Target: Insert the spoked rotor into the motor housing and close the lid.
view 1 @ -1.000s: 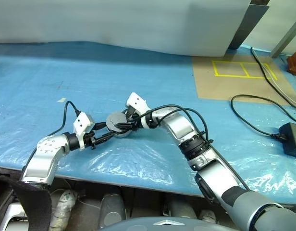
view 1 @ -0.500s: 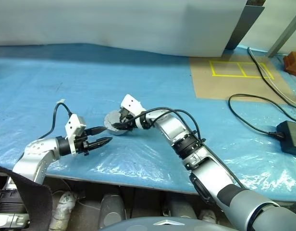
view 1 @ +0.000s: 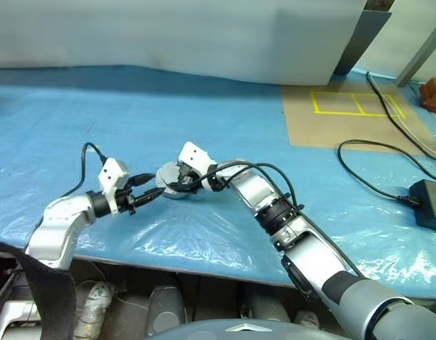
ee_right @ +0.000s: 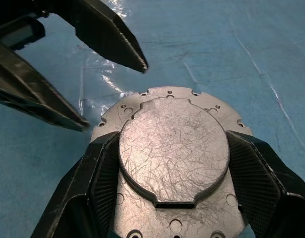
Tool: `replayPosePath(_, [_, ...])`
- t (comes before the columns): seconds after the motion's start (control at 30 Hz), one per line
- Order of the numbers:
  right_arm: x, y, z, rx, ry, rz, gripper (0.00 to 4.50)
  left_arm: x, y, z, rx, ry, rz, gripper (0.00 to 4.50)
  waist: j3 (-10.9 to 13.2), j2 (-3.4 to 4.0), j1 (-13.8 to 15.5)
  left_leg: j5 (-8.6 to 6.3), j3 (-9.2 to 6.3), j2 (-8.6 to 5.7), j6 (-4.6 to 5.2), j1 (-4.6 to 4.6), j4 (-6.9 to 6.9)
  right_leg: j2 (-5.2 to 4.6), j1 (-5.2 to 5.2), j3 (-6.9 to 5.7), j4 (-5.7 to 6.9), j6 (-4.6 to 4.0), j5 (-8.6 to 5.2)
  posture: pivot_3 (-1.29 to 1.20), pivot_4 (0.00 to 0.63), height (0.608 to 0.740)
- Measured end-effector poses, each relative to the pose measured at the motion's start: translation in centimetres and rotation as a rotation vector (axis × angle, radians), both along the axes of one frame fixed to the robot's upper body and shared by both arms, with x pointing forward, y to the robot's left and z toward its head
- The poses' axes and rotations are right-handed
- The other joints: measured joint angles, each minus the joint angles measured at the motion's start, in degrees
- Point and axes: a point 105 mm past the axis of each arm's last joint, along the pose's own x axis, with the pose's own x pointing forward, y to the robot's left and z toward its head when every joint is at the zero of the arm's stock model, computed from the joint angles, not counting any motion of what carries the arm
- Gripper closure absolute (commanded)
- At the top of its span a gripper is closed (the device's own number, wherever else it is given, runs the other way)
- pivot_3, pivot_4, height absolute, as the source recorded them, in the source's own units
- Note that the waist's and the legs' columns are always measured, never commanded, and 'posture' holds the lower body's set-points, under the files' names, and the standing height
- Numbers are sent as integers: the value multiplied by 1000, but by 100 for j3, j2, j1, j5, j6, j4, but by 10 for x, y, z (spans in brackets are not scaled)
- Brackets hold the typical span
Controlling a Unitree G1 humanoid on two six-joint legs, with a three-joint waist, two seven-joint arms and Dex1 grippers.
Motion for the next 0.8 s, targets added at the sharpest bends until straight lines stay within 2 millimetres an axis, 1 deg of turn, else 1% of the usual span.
replayPosePath(0.07, [-1, -5, -4, 9, 10, -14, 1538, 6, -3, -2, 6, -14, 21, 1804, -13, 8, 33, 0, 0, -1, 0, 0, -1, -3, 4, -2, -3, 1, -1, 0, 150, 740])
replayPosePath(0.17, [-2, -8, -4, 18, 6, -21, 1538, 11, -6, -6, 7, -11, 42, 1804, -17, 12, 73, 1, 0, -3, 0, -5, -1, -5, 3, -1, -8, 2, -1, 0, 150, 740])
replayPosePath(0.2, [-2, -9, -4, 19, 4, -22, 1538, 12, -5, -7, 7, -11, 47, 2183, -18, 12, 82, 1, 0, -3, -1, -6, -1, -5, 3, -1, -12, 2, -1, 0, 150, 740])
replayPosePath(0.23, [-2, -10, -3, 20, 1, -23, 1538, 13, -6, -7, -1, -11, 47, 2377, -19, 14, 99, 1, 1, -3, -1, -6, -2, -5, 4, -2, -17, 2, -2, 0, 150, 740])
replayPosePath(0.3, [-1, -11, -2, 25, -1, -26, 1538, 13, -10, -7, -36, 1, 31, 3011, -21, 15, 126, 1, 2, -3, -1, -7, -5, -5, 2, -1, -19, 2, -2, 0, 150, 740])
replayPosePath(0.43, [-1, -12, -3, 25, 2, -33, 1538, 11, -18, -3, -97, 9, -14, 4396, -21, 15, 148, 1, 3, -3, -1, -6, -19, -5, -2, -2, -18, 2, -2, 0, 150, 740])
replayPosePath(0.53, [-1, -13, -4, 24, 0, -35, 1538, 15, -19, 4, -97, -4, -26, 4457, -21, 16, 153, 1, 2, -5, 0, -4, -35, -5, -3, -2, -19, 3, -2, 0, 150, 740])
replayPosePath(0.6, [-2, -12, -4, 23, -1, -32, 1538, 19, -15, 4, -79, -3, -11, 4457, -23, 18, 150, 1, 3, -5, -1, -3, -38, -5, -4, -2, -22, 3, -2, 0, 150, 740])
replayPosePath(0.8, [-2, -12, -2, 25, -11, -30, 1538, 29, 1, -11, -21, 14, 90, 4457, -24, 20, 154, 1, 2, -5, -1, -7, -39, -5, -3, -3, -33, 5, -3, 0, 150, 740])
